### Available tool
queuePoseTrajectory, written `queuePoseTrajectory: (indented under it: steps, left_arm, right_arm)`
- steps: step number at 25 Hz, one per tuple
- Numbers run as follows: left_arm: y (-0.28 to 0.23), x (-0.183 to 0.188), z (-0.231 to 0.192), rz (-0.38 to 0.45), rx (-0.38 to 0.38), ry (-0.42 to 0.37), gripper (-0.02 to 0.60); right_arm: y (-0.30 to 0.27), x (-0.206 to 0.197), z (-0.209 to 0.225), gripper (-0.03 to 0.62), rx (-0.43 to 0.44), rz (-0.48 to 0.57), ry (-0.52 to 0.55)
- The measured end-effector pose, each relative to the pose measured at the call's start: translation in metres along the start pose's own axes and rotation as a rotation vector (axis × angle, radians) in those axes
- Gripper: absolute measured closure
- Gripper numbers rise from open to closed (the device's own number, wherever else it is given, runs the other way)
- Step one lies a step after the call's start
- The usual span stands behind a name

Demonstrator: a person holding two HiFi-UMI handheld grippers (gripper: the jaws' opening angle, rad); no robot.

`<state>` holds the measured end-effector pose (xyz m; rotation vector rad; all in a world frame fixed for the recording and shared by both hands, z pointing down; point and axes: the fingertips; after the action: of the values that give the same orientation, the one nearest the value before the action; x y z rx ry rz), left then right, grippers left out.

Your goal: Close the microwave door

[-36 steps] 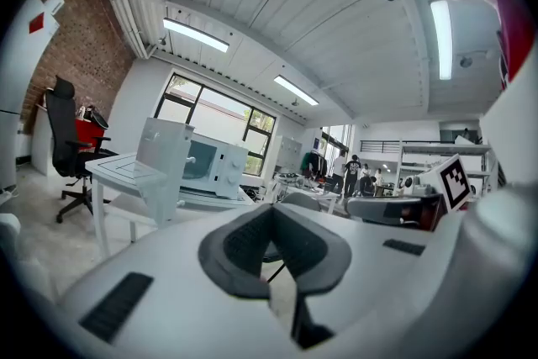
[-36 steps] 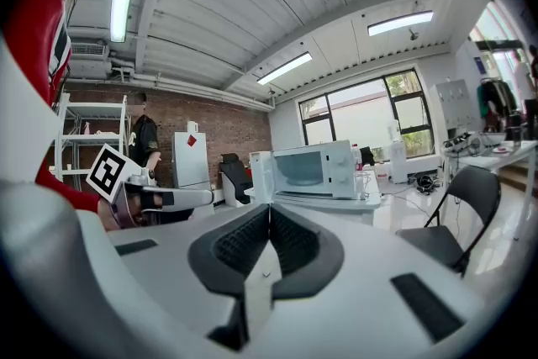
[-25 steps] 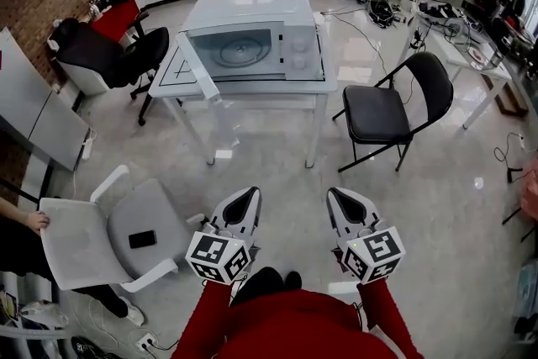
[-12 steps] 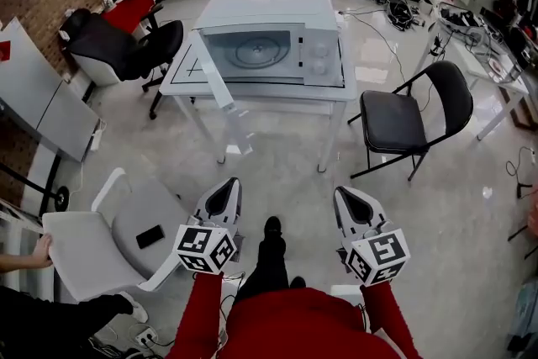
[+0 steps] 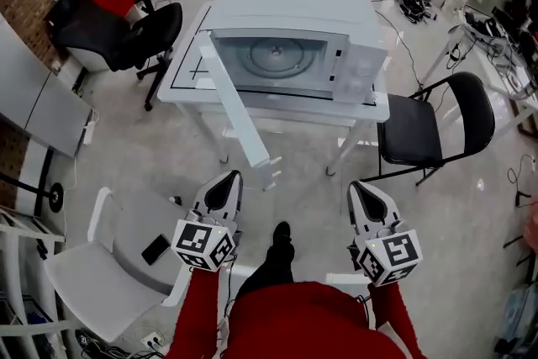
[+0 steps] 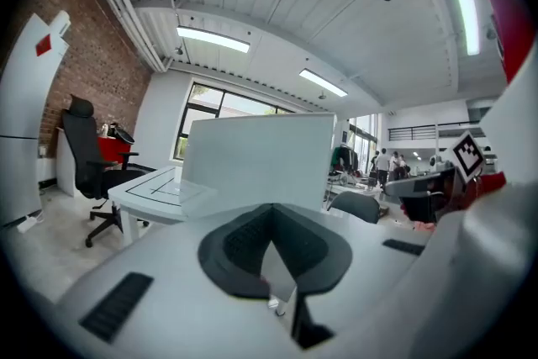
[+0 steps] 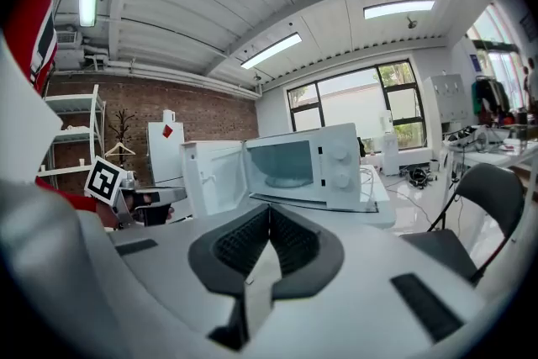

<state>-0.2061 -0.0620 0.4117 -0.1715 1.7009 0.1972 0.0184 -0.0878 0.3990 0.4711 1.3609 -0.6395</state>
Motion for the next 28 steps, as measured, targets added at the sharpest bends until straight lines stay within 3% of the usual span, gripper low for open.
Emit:
queuePoseTrajectory:
  steps: [6, 13, 22, 28]
  left_arm:
    - [-0.025, -0.004, 0.000, -0.025, -0.144, -0.015, 0.572]
    - [-0.040, -0.005, 0.006, -0.013, -0.214, 0.036, 0.572]
    - [-0.083, 0.000, 0.027, 0.027, -0.229, 0.085, 0.572]
    - [-0.115, 0.002, 0.034, 0.048, -0.190, 0.069, 0.572]
  right_arm:
    - [-0.037, -0.008, 0.005, 0.582, -0.068, -0.042, -0.003]
    - [-0.048, -0.021, 0.022, 0.582, -0.134, -0.101, -0.004]
    - [-0.049, -0.014, 0.040, 0.580, -0.198, -0.080, -0.014]
    - [-0.065, -0.005, 0.016, 0.580, -0.112, -0.043, 0.017]
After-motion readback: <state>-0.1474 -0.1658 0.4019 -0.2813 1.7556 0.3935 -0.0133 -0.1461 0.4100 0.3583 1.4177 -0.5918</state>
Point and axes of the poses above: the fingertips, and each gripper's own axes: y backward along the fingers, z to its right, x out of its top, and after that the axes turned 11 degrees about z, right-handed
